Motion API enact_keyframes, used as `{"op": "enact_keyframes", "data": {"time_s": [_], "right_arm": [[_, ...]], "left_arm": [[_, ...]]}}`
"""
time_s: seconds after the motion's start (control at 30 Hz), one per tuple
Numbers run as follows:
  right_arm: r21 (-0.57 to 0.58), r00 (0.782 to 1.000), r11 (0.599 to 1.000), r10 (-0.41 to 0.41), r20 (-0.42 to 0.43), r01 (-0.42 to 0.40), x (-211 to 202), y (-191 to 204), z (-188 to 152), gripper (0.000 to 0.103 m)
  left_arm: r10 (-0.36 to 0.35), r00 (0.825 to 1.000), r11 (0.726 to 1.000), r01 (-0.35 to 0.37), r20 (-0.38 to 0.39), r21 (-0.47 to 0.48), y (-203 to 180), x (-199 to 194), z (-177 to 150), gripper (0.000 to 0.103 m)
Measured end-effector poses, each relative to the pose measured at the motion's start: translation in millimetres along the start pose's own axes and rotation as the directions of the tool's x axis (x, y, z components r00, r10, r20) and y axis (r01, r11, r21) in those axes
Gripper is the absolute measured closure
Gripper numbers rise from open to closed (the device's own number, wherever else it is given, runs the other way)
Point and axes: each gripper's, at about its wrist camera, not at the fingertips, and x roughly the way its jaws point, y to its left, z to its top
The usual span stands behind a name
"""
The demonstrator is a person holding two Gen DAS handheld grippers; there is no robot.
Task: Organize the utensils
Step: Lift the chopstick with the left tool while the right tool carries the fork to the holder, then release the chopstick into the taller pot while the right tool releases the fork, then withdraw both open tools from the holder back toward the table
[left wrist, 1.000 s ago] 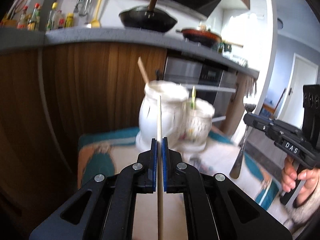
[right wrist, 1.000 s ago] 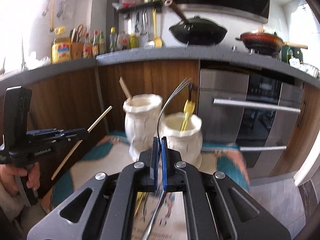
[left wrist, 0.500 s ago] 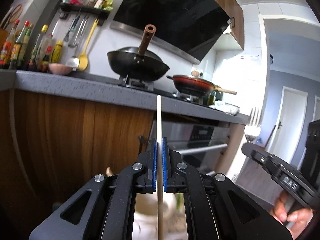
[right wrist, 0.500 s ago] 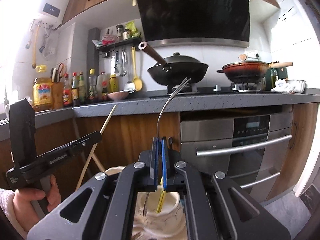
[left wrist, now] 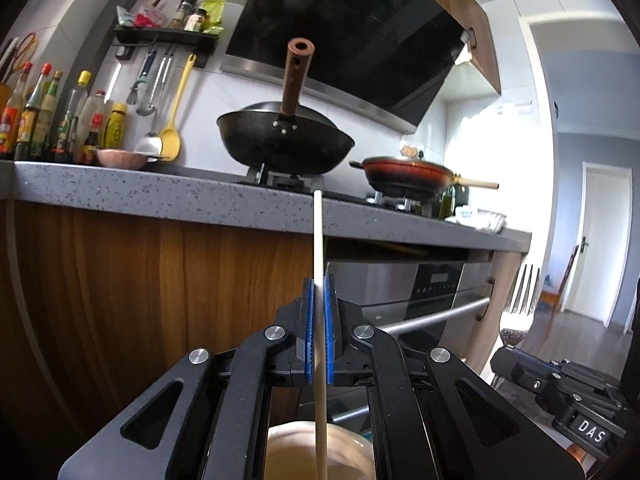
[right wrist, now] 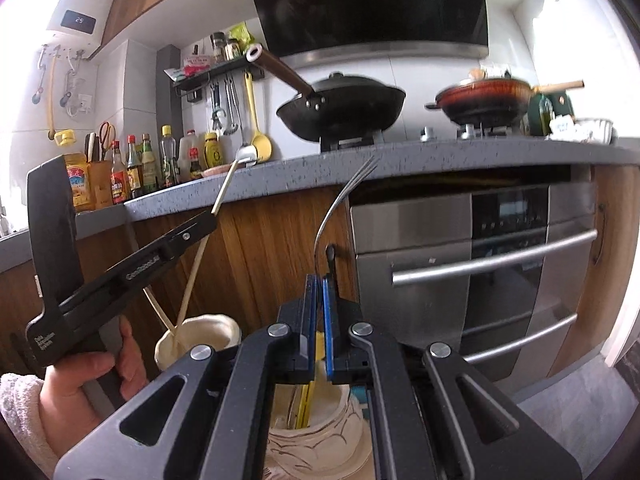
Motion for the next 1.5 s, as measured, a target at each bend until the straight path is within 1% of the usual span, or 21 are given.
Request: {"op": "enact_keyframes", "data": {"time_s": [0.07, 0.17, 0.33, 0.4, 0.5, 0.6, 0.73, 0.93, 1.0, 1.03, 1.07, 1.33, 1.4, 1.5], "right_arm": [[0.016, 1.0, 1.0, 0.01, -0.012, -0.01, 2, -3, -3, 0.1], [0.031, 0.999, 0.999, 0.028, -0.033, -0.027, 6, -7, -8, 0.1], [0.04, 0.995, 0.998, 0.058, -0.078, -0.055, 12, -12, -17, 0.1], [0.039, 0.993, 0.997, 0.064, -0.103, -0.06, 15, -13, -21, 0.1], [0.038, 0.99, 0.998, 0.06, -0.13, -0.056, 21, -14, -25, 0.1], [0.019, 0.988, 0.999, 0.046, -0.149, -0.043, 24, -10, -30, 0.1], [-0.004, 0.985, 0.999, 0.031, -0.17, -0.032, 28, -7, -35, 0.1], [0.005, 0.98, 1.0, 0.018, -0.197, -0.017, 35, -12, -40, 0.1], [0.009, 0.979, 1.0, 0.015, -0.203, -0.013, 37, -13, -42, 0.1], [0.012, 0.978, 1.0, 0.015, -0.208, -0.013, 39, -15, -43, 0.1], [0.015, 0.977, 1.0, 0.016, -0.213, -0.013, 40, -16, -44, 0.1], [0.012, 0.978, 1.0, 0.013, -0.208, -0.01, 42, -15, -45, 0.1], [0.015, 0.978, 1.0, 0.008, -0.207, -0.005, 41, -15, -45, 0.096], [0.016, 0.98, 1.0, -0.011, -0.2, 0.014, 39, -17, -44, 0.086]], "left_arm": [[0.01, 1.0, 0.999, -0.009, -0.003, 0.036, -5, 2, -6, 0.098], [0.0, 1.0, 0.999, 0.001, -0.026, 0.04, -7, -2, -15, 0.098], [0.001, 0.999, 0.995, 0.004, -0.054, 0.099, -17, -26, -29, 0.098], [0.0, 0.996, 0.994, 0.01, -0.086, 0.105, -18, -34, -35, 0.098], [0.014, 0.991, 0.995, -0.002, -0.131, 0.097, -16, -42, -42, 0.098], [0.021, 0.986, 0.999, -0.013, -0.164, 0.053, -9, -45, -47, 0.098], [0.055, 0.981, 0.997, -0.045, -0.187, 0.056, -4, -45, -51, 0.098], [0.065, 0.977, 0.998, -0.058, -0.203, 0.037, 2, -43, -52, 0.097], [0.066, 0.977, 0.998, -0.06, -0.201, 0.035, 3, -44, -52, 0.092], [0.065, 0.978, 0.998, -0.06, -0.2, 0.032, 3, -45, -52, 0.085], [0.058, 0.978, 0.998, -0.054, -0.198, 0.027, 4, -46, -51, 0.08], [0.05, 0.976, 0.999, -0.046, -0.212, 0.025, 1, -50, -52, 0.08], [0.051, 0.976, 0.998, -0.045, -0.214, 0.033, 0, -52, -51, 0.08], [0.052, 0.974, 0.998, -0.044, -0.221, 0.041, -2, -56, -49, 0.079]]}}
